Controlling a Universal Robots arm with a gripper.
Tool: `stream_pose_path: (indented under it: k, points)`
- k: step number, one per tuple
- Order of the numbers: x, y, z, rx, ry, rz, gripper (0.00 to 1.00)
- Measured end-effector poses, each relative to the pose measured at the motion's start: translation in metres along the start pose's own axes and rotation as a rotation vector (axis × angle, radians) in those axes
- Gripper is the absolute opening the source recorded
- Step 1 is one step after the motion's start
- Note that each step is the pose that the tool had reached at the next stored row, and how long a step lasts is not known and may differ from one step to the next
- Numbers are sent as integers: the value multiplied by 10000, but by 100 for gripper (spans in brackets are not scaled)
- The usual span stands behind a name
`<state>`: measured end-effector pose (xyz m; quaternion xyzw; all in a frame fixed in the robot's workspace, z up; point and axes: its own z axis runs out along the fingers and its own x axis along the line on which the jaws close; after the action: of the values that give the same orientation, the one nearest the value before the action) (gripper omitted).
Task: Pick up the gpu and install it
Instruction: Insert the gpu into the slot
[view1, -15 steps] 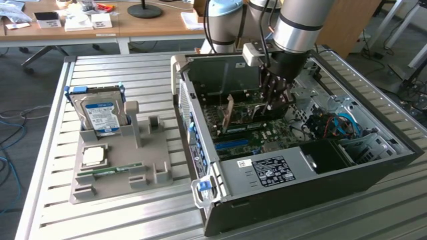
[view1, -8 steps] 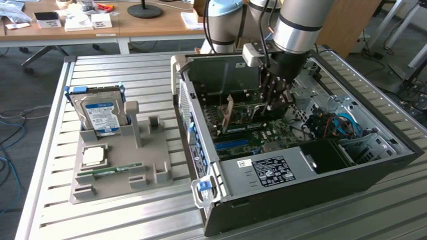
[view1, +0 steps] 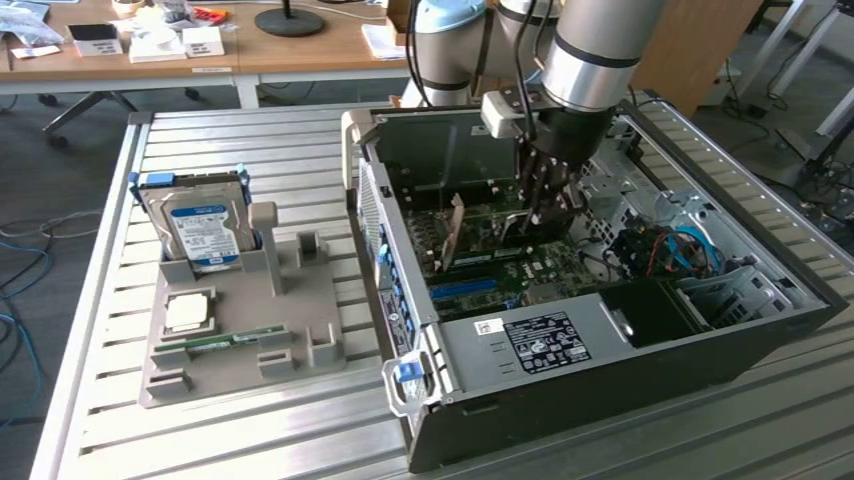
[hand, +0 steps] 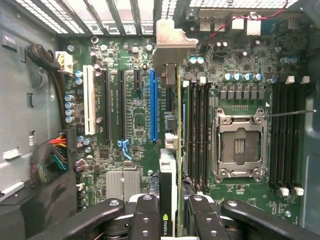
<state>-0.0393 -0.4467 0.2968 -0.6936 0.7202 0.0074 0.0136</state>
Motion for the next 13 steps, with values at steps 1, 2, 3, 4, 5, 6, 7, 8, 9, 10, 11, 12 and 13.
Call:
stream_pose_path:
  k: [1,2,3,4,5,6,7,8,9,10,11,12,13]
  points:
    - [18,3,0,0,0,-2,27]
    - [35,5,-1,1,0,0,27]
    - [54,7,-1,0,0,1,27]
    - [74,8,-1,1,-1,1,27]
    - [89,10,-2,1,0,1,27]
    - [94,14,-2,1,1,3,27]
    - [95,21,-1,1,1,3,27]
    - [96,31,0,1,0,2,27]
    - [96,46,2,1,-1,2,27]
    - [97,61,4,1,-1,2,27]
    - [98,74,4,1,0,1,27]
    - [98,88,5,1,0,0,27]
    - [99,101,5,1,1,1,27]
